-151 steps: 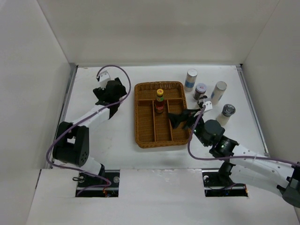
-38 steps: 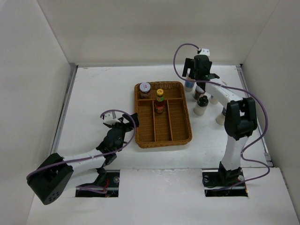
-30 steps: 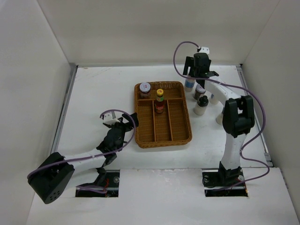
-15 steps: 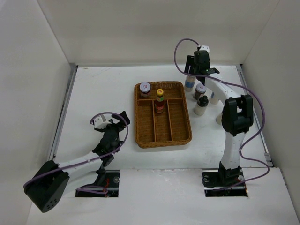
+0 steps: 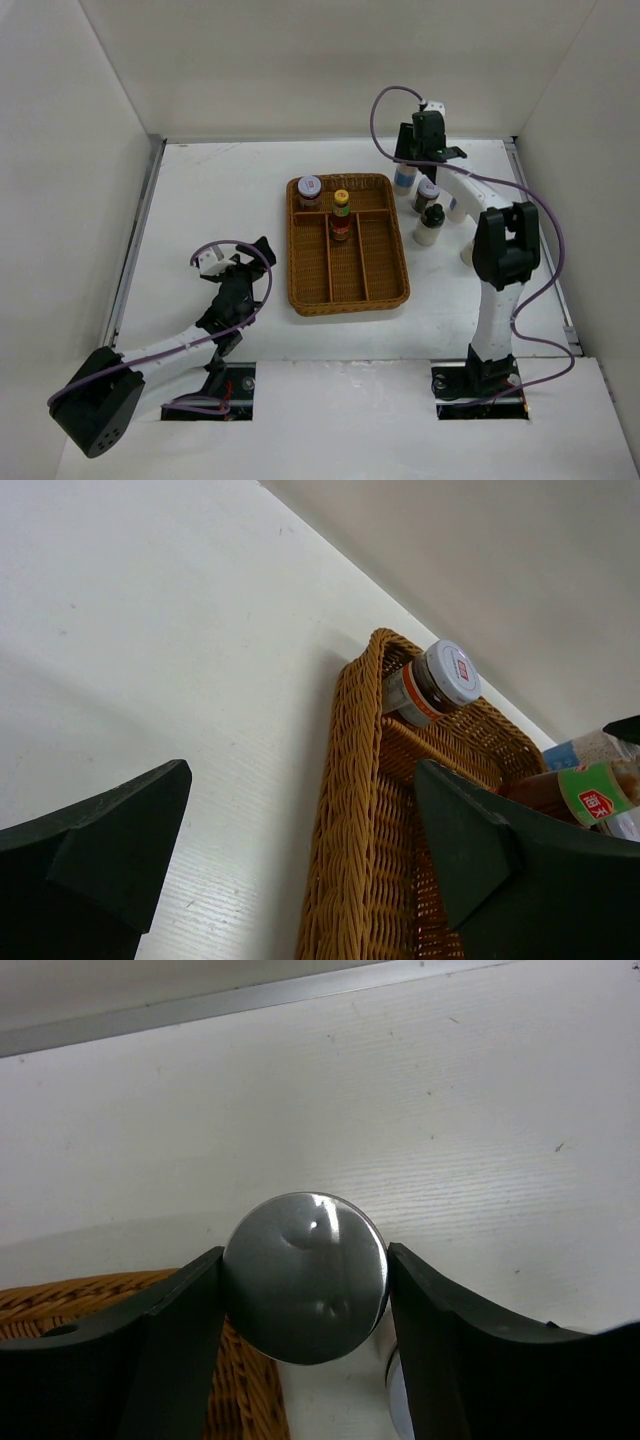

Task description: Organize the condiment bottles

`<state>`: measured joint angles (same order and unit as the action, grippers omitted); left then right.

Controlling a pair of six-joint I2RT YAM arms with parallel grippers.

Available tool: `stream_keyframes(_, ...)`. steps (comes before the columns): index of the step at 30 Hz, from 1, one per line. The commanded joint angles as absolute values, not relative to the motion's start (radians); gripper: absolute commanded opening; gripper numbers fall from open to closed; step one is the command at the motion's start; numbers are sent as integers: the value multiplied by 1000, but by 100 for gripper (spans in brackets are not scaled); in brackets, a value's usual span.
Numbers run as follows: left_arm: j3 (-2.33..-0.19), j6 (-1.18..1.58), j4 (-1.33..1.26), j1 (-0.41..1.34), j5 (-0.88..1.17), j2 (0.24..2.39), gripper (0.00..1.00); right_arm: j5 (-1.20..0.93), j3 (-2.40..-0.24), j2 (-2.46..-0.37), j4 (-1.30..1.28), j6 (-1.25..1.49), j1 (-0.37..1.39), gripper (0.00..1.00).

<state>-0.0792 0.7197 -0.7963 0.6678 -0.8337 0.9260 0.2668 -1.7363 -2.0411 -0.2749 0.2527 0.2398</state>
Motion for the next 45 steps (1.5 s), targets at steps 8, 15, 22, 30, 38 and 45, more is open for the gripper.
stream_keyframes(8,-69,733,-831,673,-827,926,96,416,-1671,-1705,-6,181,301,46)
stream_keyframes(15,-74,735,-831,663,-813,934,96,397,-1661,-1545,43,101,484,48)
stream_keyframes(22,-55,756,-812,627,-821,900,96,339,-1669,-1551,52,92,724,48)
stream_keyframes(30,-51,781,-781,604,-811,876,96,318,-1663,-1640,61,104,886,48)
stream_keyframes(38,-48,787,-781,594,-796,868,96,313,-1577,-1726,78,137,938,48)
stream_keyframes(45,-49,790,-781,590,-785,870,96,333,-1497,-1747,152,143,944,47)
